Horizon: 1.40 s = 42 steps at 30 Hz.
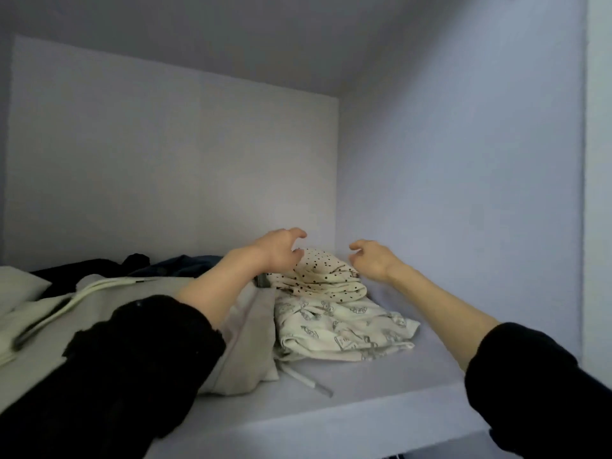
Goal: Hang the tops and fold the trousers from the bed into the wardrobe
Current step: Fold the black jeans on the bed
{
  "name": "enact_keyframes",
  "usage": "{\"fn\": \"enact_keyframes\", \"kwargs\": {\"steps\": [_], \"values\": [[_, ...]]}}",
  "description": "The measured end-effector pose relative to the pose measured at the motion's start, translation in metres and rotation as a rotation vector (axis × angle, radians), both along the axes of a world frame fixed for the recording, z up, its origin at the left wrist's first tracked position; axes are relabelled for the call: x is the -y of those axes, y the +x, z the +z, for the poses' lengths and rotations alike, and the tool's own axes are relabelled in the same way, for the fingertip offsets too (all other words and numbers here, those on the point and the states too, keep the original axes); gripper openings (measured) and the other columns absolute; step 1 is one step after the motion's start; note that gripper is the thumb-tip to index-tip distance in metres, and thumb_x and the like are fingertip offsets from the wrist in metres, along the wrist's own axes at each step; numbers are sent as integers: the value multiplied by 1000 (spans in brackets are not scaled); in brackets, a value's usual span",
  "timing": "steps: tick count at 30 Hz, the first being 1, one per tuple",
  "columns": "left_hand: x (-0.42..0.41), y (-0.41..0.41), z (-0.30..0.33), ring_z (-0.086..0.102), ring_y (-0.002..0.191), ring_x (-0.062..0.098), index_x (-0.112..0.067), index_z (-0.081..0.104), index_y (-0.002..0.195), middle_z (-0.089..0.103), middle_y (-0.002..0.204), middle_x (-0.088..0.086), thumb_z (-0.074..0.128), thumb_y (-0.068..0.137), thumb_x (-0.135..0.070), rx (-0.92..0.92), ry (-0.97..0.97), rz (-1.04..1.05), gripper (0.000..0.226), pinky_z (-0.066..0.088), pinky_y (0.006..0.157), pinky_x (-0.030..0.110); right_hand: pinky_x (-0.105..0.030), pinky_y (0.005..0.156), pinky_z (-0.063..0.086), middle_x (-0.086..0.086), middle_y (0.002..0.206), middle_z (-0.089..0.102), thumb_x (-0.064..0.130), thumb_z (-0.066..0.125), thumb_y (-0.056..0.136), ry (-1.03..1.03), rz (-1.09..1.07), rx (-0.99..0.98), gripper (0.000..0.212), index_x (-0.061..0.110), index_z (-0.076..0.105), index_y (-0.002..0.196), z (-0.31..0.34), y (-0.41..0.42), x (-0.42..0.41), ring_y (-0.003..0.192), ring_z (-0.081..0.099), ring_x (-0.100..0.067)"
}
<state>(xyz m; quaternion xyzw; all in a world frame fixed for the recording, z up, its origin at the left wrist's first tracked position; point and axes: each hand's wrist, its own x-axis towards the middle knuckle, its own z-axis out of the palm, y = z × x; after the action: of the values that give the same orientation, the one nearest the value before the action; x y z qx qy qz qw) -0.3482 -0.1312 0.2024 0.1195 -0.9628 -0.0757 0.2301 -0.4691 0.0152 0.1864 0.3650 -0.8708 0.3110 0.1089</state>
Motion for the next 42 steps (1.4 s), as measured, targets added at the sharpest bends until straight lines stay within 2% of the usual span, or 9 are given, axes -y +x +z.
{"fn": "enact_keyframes", "kwargs": {"steps": [5,8,14,23,27,32,34,38,42], "values": [[-60,59,-25,49,120,23,-17,43,136,51,133,8,43,98,-20,-162,55,-204,38,35,96,25,-25,99,36,-9,129,57,17,45,96,-270,-90,50,33,13,54,128,-30,74,-64,120,52,-24],[-95,84,-43,55,106,19,-17,51,129,57,122,4,46,96,-18,-225,122,-325,33,38,86,21,-32,97,44,-12,116,65,18,47,94,-405,-140,102,26,14,61,115,-51,120,-102,109,60,-28],[-185,132,-87,57,94,12,-19,58,118,61,106,-2,48,96,-18,-271,314,-545,25,42,80,21,-40,94,47,-11,111,66,18,46,95,-447,-251,168,25,11,59,115,-99,213,-195,102,63,-28],[-352,231,-178,64,92,20,-26,58,109,66,104,4,45,97,-14,-43,623,-856,21,50,85,33,-30,76,49,-1,93,65,19,44,97,-505,-437,368,16,18,59,104,-187,363,-369,78,63,-16],[-456,280,-225,65,88,17,-34,59,101,68,98,1,44,97,-12,148,694,-1033,27,52,85,34,-27,72,49,1,89,66,19,45,96,-515,-590,439,20,28,57,82,-232,433,-473,73,64,-13],[-593,324,-259,65,91,15,-25,59,109,68,99,-2,43,98,-11,301,781,-1187,24,51,81,24,-16,58,44,-3,85,64,15,43,96,-529,-813,466,23,23,55,78,-261,517,-609,69,60,-15],[-645,336,-267,65,88,16,-19,59,111,67,98,-1,42,97,-7,339,788,-1254,24,52,81,27,-17,59,41,-5,85,65,16,45,96,-549,-925,446,25,25,56,75,-267,545,-656,68,60,-15],[-751,361,-280,62,76,7,-15,58,109,65,94,0,43,96,-2,456,803,-1413,24,50,78,28,-17,63,42,-11,89,66,14,44,97,-624,-1119,437,15,18,58,94,-276,600,-743,72,58,-16],[-860,383,-302,62,72,0,-24,58,100,63,91,-6,43,97,-6,636,778,-1593,24,47,70,19,-8,50,41,-8,97,62,16,43,99,-696,-1304,437,20,7,57,110,-288,653,-823,68,57,-9]]}}
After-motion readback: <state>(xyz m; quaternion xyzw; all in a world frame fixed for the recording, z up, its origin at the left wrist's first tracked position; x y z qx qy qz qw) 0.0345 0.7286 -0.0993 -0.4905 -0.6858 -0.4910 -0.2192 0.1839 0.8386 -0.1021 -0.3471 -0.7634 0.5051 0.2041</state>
